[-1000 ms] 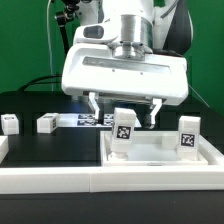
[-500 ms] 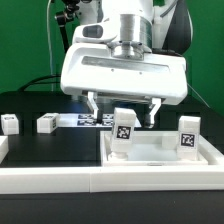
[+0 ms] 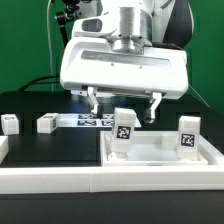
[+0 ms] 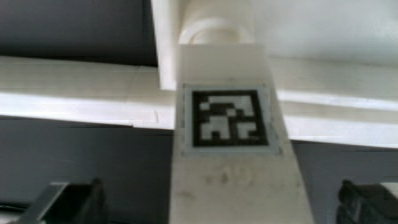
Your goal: Assemble square table
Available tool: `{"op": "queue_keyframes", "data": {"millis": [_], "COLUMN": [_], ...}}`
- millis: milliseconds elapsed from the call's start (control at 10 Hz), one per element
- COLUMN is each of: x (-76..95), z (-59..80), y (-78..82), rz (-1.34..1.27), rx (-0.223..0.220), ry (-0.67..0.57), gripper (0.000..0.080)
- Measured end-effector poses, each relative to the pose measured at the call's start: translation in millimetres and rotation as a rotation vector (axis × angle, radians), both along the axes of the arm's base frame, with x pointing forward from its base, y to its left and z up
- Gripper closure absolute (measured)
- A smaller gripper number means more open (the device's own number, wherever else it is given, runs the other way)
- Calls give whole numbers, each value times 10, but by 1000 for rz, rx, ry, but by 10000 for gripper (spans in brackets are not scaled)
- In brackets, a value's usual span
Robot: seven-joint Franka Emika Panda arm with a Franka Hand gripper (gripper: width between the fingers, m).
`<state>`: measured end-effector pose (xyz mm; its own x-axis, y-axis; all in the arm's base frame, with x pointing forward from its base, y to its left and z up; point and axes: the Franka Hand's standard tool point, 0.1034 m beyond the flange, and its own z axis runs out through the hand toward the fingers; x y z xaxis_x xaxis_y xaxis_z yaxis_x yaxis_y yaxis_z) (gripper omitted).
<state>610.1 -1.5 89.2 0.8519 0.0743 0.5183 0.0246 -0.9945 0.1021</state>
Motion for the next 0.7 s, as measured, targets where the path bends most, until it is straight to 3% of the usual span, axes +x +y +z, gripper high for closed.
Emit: {"op": "queue_keyframes", "data": {"millis": [100,500,700], "x": [-39,-63,-30], "z": [-57,-82,-72], "y": [77,74,29], "rz": [4,-3,-5], "rx": [31,87,94], "ry": [123,396,439], "gripper": [150,150,150]}}
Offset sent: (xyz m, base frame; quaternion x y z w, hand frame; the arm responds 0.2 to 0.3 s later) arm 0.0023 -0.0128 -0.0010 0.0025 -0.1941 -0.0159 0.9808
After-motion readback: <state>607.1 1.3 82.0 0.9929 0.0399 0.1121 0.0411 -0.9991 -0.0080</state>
